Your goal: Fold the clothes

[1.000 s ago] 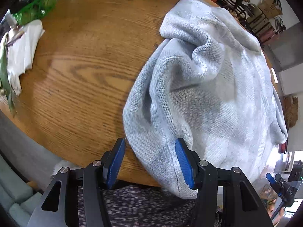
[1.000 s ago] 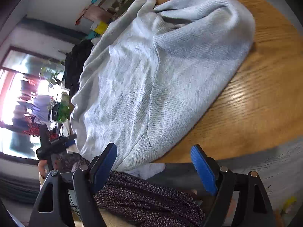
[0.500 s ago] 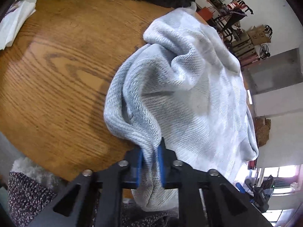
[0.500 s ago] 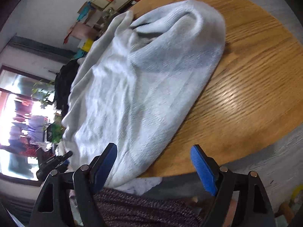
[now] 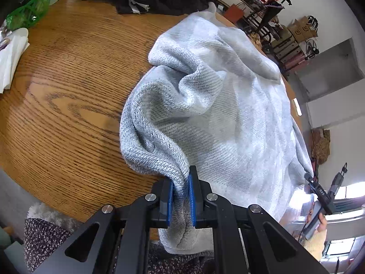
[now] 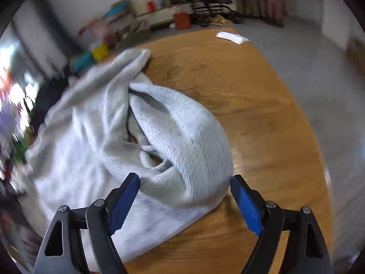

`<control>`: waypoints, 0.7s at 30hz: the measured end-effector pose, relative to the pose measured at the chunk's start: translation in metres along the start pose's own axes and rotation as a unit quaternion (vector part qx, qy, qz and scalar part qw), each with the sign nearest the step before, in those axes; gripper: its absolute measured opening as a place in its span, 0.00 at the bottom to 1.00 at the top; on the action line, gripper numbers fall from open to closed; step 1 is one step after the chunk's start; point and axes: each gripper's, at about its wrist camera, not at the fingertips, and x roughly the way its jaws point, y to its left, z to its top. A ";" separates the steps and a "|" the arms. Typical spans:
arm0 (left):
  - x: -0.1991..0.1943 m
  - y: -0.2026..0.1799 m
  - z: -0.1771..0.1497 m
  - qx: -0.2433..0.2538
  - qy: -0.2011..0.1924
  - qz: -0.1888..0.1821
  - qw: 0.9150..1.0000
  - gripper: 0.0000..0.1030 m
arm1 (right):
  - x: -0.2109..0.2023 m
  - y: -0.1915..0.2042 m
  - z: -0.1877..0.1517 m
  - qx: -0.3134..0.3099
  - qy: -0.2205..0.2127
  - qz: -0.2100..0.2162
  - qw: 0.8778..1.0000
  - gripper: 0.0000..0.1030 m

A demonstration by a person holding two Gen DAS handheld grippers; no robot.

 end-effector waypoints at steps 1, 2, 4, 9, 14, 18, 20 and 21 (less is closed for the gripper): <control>0.000 0.000 0.000 -0.002 0.002 -0.003 1.000 0.11 | 0.001 0.005 0.002 -0.019 -0.001 0.009 1.000 0.74; 0.000 0.000 0.001 -0.006 0.003 -0.007 1.000 0.11 | 0.001 0.007 0.002 -0.030 -0.004 0.020 0.999 0.65; 0.000 -0.001 0.003 -0.013 0.004 -0.016 1.000 0.11 | 0.004 0.014 0.002 -0.047 0.010 0.033 0.998 0.36; 0.003 -0.009 0.005 -0.011 0.004 -0.023 1.000 0.11 | 0.005 0.014 0.004 -0.005 0.021 0.023 0.999 0.23; 0.014 -0.032 0.000 0.013 0.030 -0.028 0.999 0.11 | -0.017 -0.051 0.020 0.157 -0.053 0.100 0.981 0.15; 0.027 -0.057 -0.007 0.033 0.059 -0.051 0.996 0.11 | -0.026 -0.082 0.024 0.204 -0.076 0.082 0.972 0.11; 0.034 -0.071 -0.011 0.051 0.077 -0.046 0.995 0.11 | -0.037 -0.099 0.023 0.233 -0.096 0.084 0.964 0.10; 0.038 -0.080 -0.015 0.063 0.088 -0.044 0.993 0.11 | -0.043 -0.106 0.023 0.241 -0.104 0.082 0.961 0.10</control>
